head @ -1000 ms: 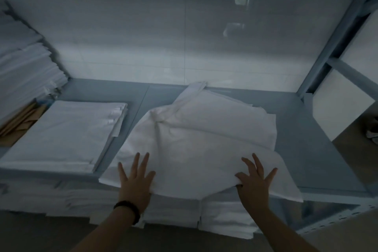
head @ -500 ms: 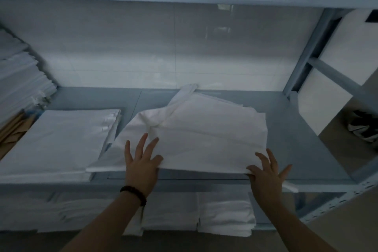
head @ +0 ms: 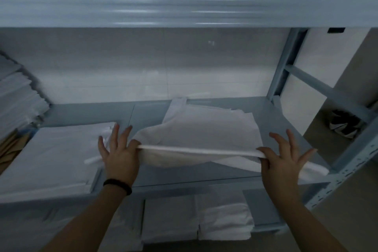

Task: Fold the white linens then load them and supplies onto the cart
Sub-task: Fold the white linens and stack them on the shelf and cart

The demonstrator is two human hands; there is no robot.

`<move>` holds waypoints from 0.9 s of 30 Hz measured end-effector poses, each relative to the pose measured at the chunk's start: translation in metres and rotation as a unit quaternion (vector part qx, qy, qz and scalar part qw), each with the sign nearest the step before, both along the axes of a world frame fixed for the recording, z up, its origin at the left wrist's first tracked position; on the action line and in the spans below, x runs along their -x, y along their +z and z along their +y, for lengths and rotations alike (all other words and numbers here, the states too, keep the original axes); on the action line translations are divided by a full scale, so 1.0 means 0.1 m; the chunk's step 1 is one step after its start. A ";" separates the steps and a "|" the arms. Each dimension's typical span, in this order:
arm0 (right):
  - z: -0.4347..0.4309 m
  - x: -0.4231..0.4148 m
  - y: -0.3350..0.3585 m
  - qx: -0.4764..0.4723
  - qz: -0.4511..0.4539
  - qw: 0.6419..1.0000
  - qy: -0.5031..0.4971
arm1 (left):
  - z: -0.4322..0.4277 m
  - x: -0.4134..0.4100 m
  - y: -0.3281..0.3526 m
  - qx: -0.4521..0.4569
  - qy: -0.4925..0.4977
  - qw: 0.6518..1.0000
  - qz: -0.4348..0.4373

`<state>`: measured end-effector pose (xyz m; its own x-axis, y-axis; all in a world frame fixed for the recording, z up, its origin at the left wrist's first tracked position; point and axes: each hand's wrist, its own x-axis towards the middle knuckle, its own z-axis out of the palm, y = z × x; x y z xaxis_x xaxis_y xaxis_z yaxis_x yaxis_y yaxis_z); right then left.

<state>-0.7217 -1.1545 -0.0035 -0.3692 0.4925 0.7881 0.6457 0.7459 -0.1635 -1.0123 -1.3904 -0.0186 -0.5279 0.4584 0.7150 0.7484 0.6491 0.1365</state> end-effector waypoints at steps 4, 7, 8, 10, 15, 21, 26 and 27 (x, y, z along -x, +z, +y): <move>0.01 -0.21 0.13 -0.011 0.028 1.000 0.007 | -0.05 -0.18 0.26 -0.047 -0.016 0.997 0.054; 0.00 -0.39 0.15 -0.006 0.043 0.999 0.006 | -0.10 -0.39 0.32 -0.049 -0.024 0.996 0.073; 0.00 -0.47 0.15 -0.005 0.047 0.999 0.007 | -0.12 -0.49 0.33 -0.051 -0.022 0.995 0.077; 0.01 -0.64 0.16 -0.011 0.053 0.998 0.009 | -0.15 -0.68 0.33 -0.057 -0.022 0.994 0.086; 0.01 -1.06 0.13 -0.012 0.048 0.999 0.006 | -0.26 -1.17 0.26 -0.046 -0.035 0.994 0.087; 0.02 -1.38 -0.16 0.063 -0.032 0.997 0.009 | -0.41 -1.59 0.05 0.036 -0.056 0.997 0.044; 0.00 -1.51 -0.54 0.135 -0.112 0.985 -0.004 | -0.45 -1.70 -0.16 0.173 -0.073 0.981 -0.044; 0.01 -1.51 -0.59 0.151 -0.127 0.980 -0.004 | -0.45 -1.70 -0.21 0.200 -0.070 0.976 -0.059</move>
<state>-0.5710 -1.1536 -0.0623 -0.5299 0.6934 0.4883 0.7000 0.6827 -0.2097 -0.8419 -1.4351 -0.0396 -0.5080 0.7616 0.4025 0.8277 0.5609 -0.0167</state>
